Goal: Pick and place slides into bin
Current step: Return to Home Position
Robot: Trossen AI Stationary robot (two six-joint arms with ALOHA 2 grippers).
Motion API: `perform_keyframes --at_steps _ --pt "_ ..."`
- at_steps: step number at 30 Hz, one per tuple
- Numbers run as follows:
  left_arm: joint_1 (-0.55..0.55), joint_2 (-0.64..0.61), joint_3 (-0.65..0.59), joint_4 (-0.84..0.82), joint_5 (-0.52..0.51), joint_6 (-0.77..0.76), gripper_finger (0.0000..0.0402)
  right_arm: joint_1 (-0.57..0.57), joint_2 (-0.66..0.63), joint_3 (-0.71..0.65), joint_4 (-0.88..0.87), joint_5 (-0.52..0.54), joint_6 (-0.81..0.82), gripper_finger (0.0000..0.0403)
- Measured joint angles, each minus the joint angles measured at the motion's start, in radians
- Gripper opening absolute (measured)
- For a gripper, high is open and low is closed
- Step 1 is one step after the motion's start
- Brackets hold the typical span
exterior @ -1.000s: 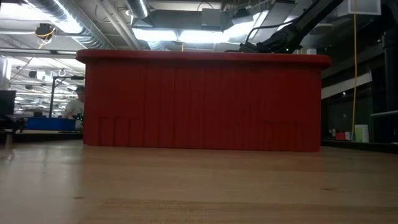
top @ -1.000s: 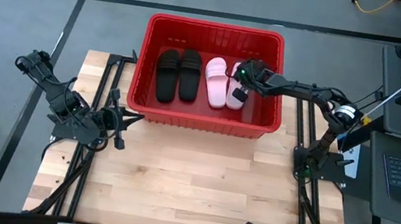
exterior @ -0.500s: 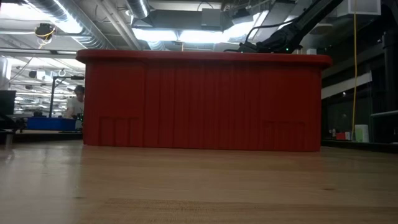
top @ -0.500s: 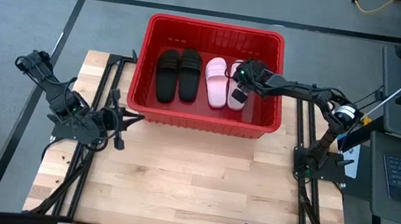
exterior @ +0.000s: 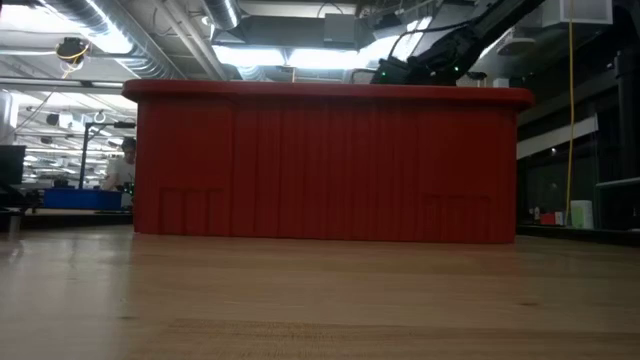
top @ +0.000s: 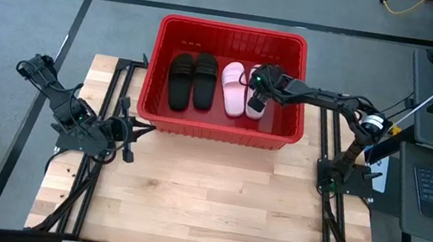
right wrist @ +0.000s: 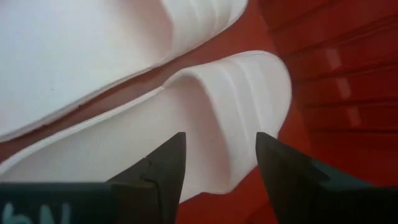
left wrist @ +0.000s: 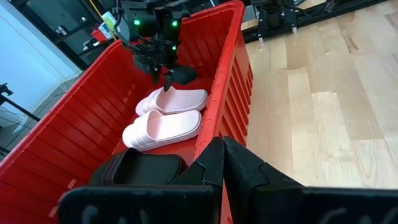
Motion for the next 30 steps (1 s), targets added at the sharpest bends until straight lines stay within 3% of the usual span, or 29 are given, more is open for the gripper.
perform_keyframes --at_steps 11,15,21,26,30 --pt "0.0 0.0 0.0 0.0 0.028 0.027 0.0002 0.005 -0.002 0.199 -0.294 0.021 0.12 0.0182" --pt "0.0 0.0 0.0 0.0 0.027 0.027 0.0001 0.02 -0.002 0.282 -0.418 0.021 0.195 0.0135" --pt "0.0 0.0 0.0 0.0 0.02 0.026 0.0001 0.094 -0.003 0.384 -0.532 0.025 0.24 0.0014" --pt "0.0 -0.003 0.0 -0.01 0.016 0.027 0.0002 0.206 -0.002 0.442 -0.562 0.135 0.237 0.0011" --pt "0.0 -0.023 0.0 -0.023 0.016 0.057 0.0001 0.286 -0.005 0.494 -0.585 0.151 0.221 0.0006"
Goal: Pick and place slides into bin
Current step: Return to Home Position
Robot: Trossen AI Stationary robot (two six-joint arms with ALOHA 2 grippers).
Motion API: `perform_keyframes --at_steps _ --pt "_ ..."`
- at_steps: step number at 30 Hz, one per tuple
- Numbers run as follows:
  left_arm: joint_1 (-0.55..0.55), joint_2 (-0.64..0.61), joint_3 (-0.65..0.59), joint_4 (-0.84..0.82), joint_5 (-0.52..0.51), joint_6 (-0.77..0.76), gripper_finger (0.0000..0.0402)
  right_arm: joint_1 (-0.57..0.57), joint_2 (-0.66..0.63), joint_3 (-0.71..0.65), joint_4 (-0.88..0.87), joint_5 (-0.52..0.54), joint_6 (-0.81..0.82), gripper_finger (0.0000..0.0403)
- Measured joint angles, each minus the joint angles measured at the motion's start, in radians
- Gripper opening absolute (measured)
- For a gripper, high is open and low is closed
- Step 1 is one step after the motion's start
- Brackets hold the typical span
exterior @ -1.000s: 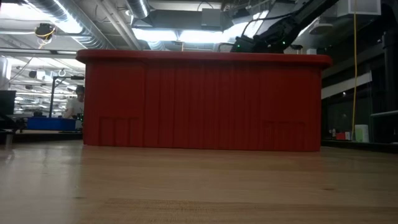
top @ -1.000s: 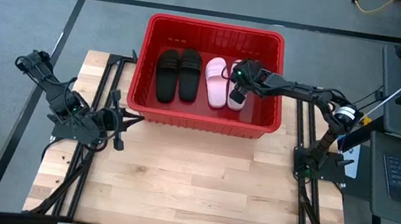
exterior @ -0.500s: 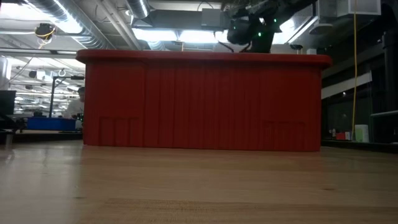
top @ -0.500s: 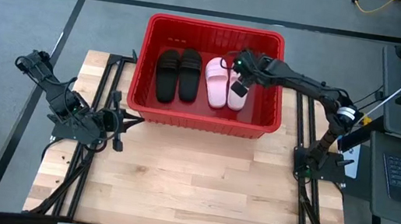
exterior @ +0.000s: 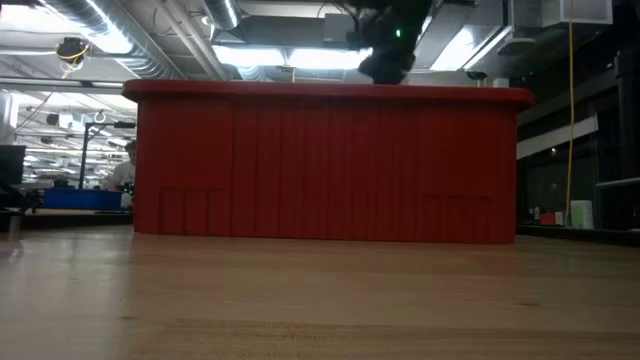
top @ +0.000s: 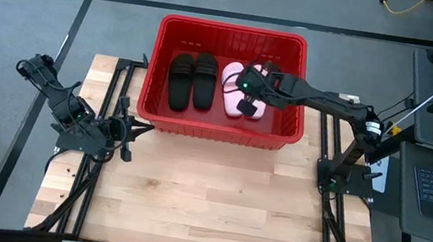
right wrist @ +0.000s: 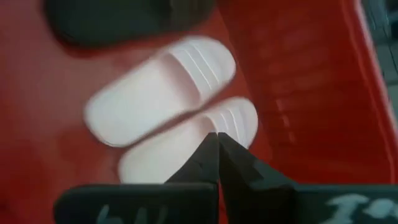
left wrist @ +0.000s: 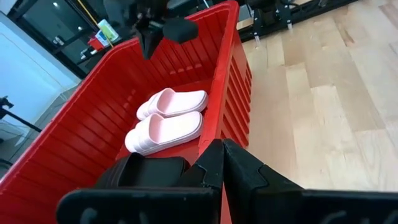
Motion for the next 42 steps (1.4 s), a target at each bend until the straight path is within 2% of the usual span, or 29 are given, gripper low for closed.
perform_keyframes --at_steps 8,11,16,22,27,30,34,39,42 --pt "0.001 -0.107 -0.004 0.002 0.004 0.031 0.0001 0.091 -0.074 0.009 0.025 0.0 -0.005 0.0004" --pt "0.001 -0.183 -0.066 0.041 0.008 0.051 0.0002 0.097 -0.109 0.008 0.032 -0.014 -0.008 0.0006" --pt "0.002 -0.358 -0.267 0.265 0.063 0.18 0.0001 0.098 -0.155 0.008 0.061 -0.115 -0.007 0.0004" --pt "0.053 -0.57 -0.452 0.553 0.184 0.378 0.0001 0.125 -0.157 -0.002 0.082 -0.131 -0.003 0.0003" --pt "0.139 -0.685 -0.521 0.586 0.29 0.416 0.0001 0.143 -0.16 -0.065 0.175 -0.152 -0.001 0.0004" --pt "0.194 -0.711 -0.544 0.585 0.325 0.412 0.0001 0.143 -0.167 -0.127 0.262 -0.227 -0.005 0.0003" --pt "0.26 -0.727 -0.568 0.595 0.395 0.415 0.0001 0.143 -0.177 -0.208 0.397 -0.25 -0.014 0.0003" --pt "0.331 -0.752 -0.626 0.662 0.499 0.432 0.0002 0.158 -0.239 -0.308 0.544 -0.276 -0.01 0.0004" --pt "0.369 -0.786 -0.673 0.716 0.527 0.445 0.0001 0.19 -0.298 -0.394 0.626 -0.282 -0.011 0.0004"
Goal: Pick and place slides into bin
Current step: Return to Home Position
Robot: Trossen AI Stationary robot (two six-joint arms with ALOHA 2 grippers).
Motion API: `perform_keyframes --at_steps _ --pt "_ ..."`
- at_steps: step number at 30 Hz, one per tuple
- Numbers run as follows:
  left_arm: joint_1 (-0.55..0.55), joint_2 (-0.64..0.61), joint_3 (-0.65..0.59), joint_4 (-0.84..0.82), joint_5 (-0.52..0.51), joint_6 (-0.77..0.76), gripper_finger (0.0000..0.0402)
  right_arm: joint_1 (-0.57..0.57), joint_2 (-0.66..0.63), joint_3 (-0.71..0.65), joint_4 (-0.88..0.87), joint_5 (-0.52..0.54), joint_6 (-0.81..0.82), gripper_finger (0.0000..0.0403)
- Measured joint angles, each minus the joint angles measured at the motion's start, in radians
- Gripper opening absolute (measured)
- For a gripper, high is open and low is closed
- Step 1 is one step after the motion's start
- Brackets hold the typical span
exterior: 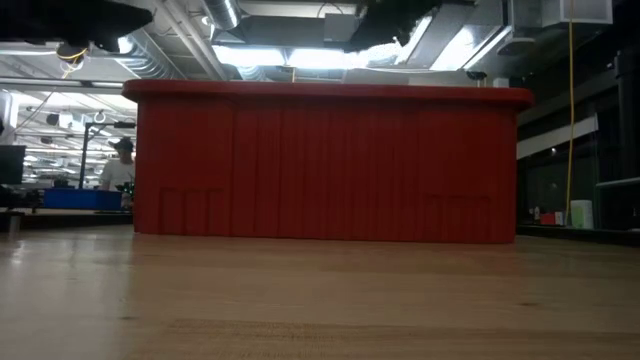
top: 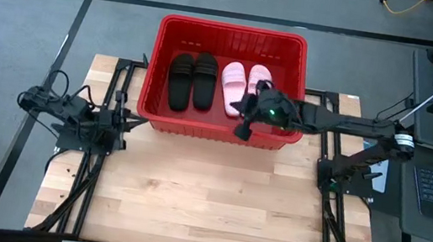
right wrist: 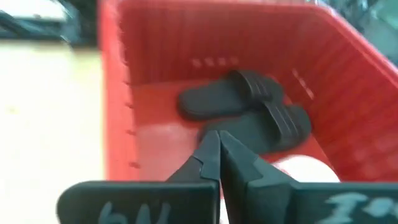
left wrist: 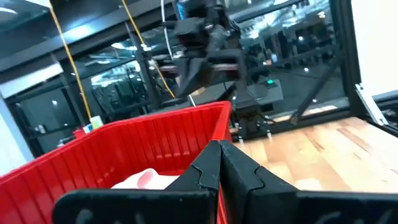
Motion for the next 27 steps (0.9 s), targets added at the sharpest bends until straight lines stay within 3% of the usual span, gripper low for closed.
perform_keyframes --at_steps 6,14,20,27 --pt "0.048 -0.007 -0.044 0.044 0.08 -0.003 0.0002 0.066 -0.147 -0.245 0.307 -0.001 -0.021 0.0004" --pt "0.062 -0.007 -0.049 0.043 0.188 -0.041 0.0001 0.141 -0.305 -0.5 0.498 0.028 0.034 0.0005" --pt "0.062 -0.007 -0.056 0.066 0.192 -0.038 0.0001 0.184 -0.329 -0.612 0.607 0.086 0.064 0.0005" --pt "0.062 -0.007 -0.185 0.334 0.13 0.02 0.0001 0.203 -0.326 -0.675 0.73 0.088 0.063 0.0005"
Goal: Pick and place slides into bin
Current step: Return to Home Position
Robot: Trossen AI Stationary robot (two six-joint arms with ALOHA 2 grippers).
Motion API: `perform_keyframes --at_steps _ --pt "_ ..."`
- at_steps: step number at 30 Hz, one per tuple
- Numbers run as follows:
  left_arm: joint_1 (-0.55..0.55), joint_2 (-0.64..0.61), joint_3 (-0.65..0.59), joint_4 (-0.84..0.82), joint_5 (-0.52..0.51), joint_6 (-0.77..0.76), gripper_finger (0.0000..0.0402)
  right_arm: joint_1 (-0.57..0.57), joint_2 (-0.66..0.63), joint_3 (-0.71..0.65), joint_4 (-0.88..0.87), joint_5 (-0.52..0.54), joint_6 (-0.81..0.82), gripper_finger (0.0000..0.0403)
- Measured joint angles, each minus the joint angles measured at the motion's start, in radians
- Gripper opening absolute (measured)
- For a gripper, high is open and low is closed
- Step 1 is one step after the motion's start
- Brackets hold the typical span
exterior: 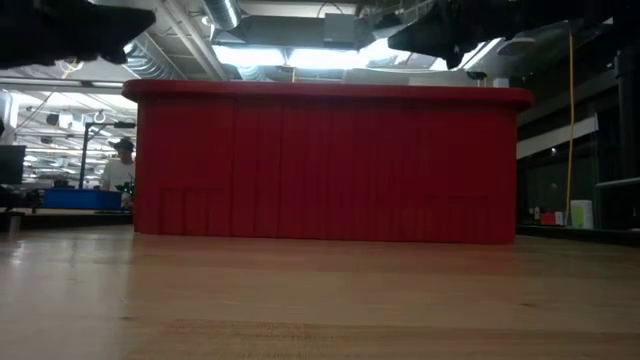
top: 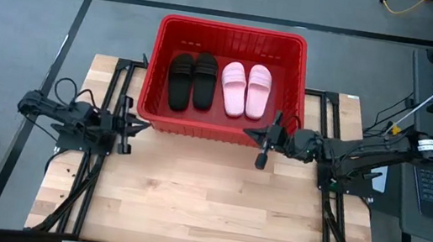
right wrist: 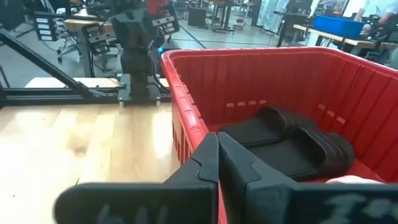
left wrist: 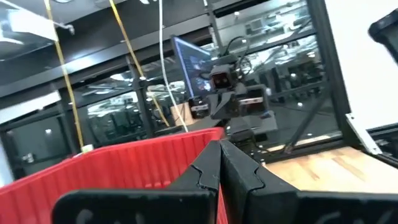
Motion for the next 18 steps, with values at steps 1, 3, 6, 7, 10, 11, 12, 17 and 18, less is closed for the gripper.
perform_keyframes --at_steps 1,3,6,7,10,11,12,17,18 --pt "0.0 0.0 -0.013 0.015 -0.014 0.0 0.0001 0.001 0.0 0.0 0.002 0.0 -0.002 0.0005" --pt "0.0 0.0 -0.023 0.027 -0.051 -0.009 0.0001 0.001 0.0 0.0 0.004 0.0 -0.002 0.0005" --pt "0.0 0.0 -0.023 0.041 -0.101 -0.01 0.0002 0.001 0.0 0.0 0.003 0.0 -0.002 0.0005" --pt "0.0 0.0 -0.023 0.062 -0.121 -0.003 0.0002 0.001 0.0 0.0 0.003 0.0 -0.002 0.0005" --pt "0.0 0.0 -0.023 0.089 -0.166 0.011 0.0001 0.001 0.0 0.0 0.003 0.0 -0.002 0.0005" --pt "0.0 0.0 -0.023 0.088 -0.172 0.011 0.0001 0.001 0.0 0.0 0.003 0.0 -0.002 0.0005" --pt "0.0 0.0 -0.023 0.085 -0.174 0.011 0.0001 0.001 0.0 0.0 0.003 0.0 -0.002 0.0005" --pt "0.0 0.0 -0.023 0.025 -0.19 0.003 0.0002 0.001 0.0 0.0 0.003 0.0 -0.005 0.0005" --pt "0.0 0.0 -0.023 0.013 -0.21 0.001 0.0001 0.001 0.0 0.0 0.003 0.0 -0.008 0.0005"
